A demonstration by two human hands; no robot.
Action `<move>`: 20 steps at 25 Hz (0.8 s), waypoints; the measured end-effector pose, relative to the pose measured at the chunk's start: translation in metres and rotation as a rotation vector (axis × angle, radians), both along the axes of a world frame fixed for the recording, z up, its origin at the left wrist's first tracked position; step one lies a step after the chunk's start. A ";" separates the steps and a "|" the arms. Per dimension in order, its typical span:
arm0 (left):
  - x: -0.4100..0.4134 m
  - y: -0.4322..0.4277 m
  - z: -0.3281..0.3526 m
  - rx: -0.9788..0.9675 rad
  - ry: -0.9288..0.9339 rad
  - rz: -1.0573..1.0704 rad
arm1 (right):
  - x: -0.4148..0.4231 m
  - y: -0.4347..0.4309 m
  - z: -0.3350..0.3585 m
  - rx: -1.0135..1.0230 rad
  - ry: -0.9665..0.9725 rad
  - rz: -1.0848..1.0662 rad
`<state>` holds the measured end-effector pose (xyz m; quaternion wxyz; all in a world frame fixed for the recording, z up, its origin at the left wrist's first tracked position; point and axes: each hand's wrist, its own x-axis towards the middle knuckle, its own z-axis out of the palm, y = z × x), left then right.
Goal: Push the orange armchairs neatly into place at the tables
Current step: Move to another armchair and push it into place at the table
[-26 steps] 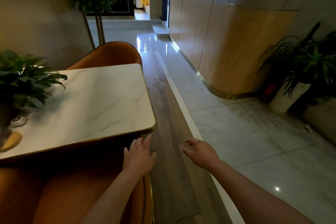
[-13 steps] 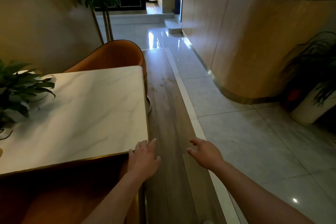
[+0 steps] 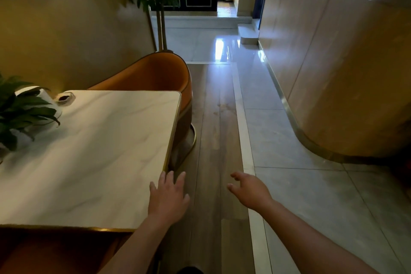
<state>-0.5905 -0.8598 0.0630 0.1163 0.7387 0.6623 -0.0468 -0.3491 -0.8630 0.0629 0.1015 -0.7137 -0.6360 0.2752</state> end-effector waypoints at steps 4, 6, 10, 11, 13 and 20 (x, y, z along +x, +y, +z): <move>0.017 0.081 -0.008 0.011 -0.010 0.023 | 0.016 0.085 -0.005 -0.001 -0.010 0.027; 0.022 0.132 -0.009 0.001 -0.008 0.031 | 0.020 0.136 -0.006 -0.008 -0.016 0.027; 0.031 0.217 -0.006 -0.011 -0.014 0.036 | 0.026 0.226 -0.001 -0.026 -0.025 0.037; 0.033 0.234 -0.005 -0.008 -0.010 0.032 | 0.028 0.244 0.001 -0.023 -0.021 0.041; 0.037 0.276 -0.006 -0.013 -0.009 0.030 | 0.033 0.286 0.002 -0.025 0.004 0.051; 0.078 0.408 -0.022 -0.009 -0.104 0.148 | 0.077 0.439 -0.013 -0.050 0.018 0.161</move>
